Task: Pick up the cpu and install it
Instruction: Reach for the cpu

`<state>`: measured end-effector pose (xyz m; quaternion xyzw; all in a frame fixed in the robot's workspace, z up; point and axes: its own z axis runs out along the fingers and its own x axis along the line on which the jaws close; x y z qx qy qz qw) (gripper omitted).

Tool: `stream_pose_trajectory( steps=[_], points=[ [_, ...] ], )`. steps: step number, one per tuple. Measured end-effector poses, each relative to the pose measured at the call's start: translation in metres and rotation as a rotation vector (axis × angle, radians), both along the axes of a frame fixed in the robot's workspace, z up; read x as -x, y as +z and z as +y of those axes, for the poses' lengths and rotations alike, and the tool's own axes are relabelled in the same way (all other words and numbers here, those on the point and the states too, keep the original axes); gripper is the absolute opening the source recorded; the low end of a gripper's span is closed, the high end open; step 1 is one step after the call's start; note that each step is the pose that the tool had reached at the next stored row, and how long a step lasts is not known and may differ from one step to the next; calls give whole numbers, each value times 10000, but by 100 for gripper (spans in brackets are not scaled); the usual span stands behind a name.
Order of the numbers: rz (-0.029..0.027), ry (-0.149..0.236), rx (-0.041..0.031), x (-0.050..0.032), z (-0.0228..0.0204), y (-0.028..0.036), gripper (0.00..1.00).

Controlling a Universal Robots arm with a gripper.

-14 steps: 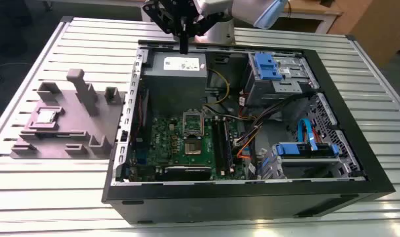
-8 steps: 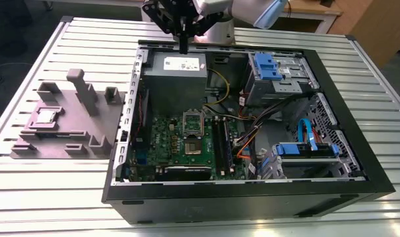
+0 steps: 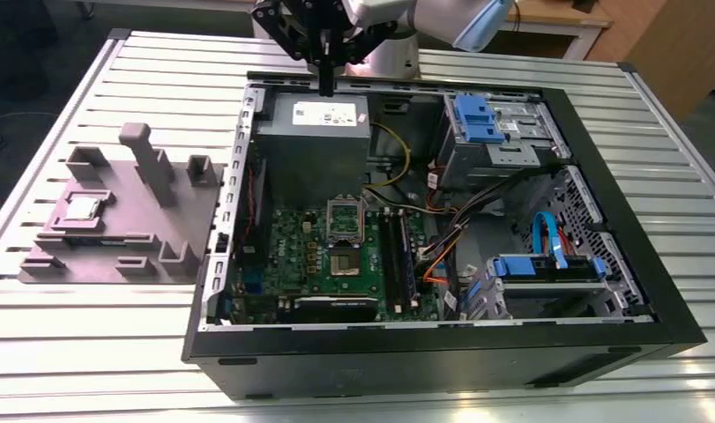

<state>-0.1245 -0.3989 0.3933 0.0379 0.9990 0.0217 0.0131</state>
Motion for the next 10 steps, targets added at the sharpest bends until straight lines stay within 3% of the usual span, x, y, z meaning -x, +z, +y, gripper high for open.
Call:
stream_pose_trajectory(
  steps=[10],
  points=[
    [0,0,0,29,0,0,11]
  ],
)
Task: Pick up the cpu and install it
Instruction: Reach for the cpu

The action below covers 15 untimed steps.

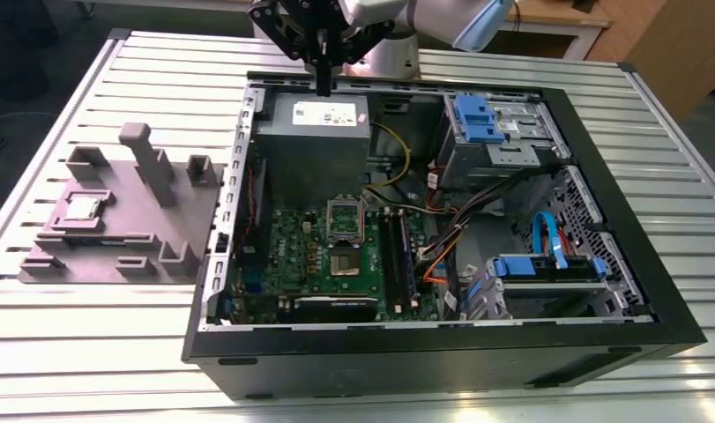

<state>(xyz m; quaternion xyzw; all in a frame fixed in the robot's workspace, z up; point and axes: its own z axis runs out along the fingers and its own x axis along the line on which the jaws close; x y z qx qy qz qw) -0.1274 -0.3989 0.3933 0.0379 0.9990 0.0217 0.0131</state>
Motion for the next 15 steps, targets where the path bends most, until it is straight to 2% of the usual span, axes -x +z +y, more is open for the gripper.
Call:
stream_pose_trajectory(
  steps=[15],
  points=[
    [0,0,0,43,0,0,11]
  ],
)
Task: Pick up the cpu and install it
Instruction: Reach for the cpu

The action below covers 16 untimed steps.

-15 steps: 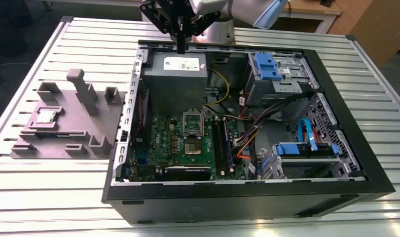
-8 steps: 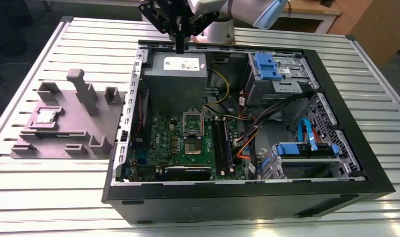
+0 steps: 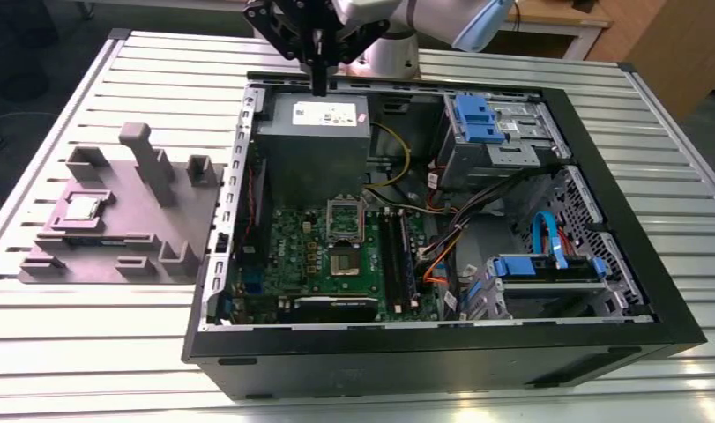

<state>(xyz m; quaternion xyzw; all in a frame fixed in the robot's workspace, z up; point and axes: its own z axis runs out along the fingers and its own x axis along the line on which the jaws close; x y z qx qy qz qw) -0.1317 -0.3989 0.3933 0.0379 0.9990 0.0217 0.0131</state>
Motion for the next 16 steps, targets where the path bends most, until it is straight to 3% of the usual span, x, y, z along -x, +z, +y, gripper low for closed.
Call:
stream_pose_trajectory(
  steps=[16],
  points=[
    [0,-1,0,66,0,0,11]
  ],
)
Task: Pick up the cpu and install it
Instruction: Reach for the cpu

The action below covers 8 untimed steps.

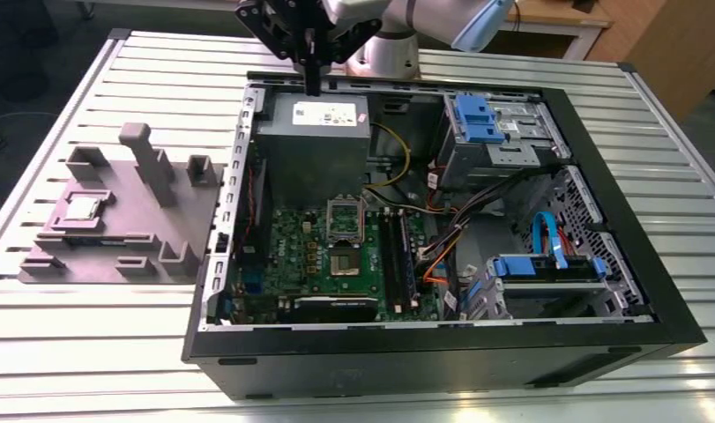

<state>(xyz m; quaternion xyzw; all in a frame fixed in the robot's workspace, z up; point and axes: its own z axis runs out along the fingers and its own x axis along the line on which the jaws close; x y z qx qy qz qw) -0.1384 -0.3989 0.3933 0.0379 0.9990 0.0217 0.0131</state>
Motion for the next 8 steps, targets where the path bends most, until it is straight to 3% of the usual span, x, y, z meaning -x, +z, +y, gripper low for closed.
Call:
stream_pose_trajectory(
  steps=[8],
  points=[
    [0,1,0,21,0,0,11]
  ],
)
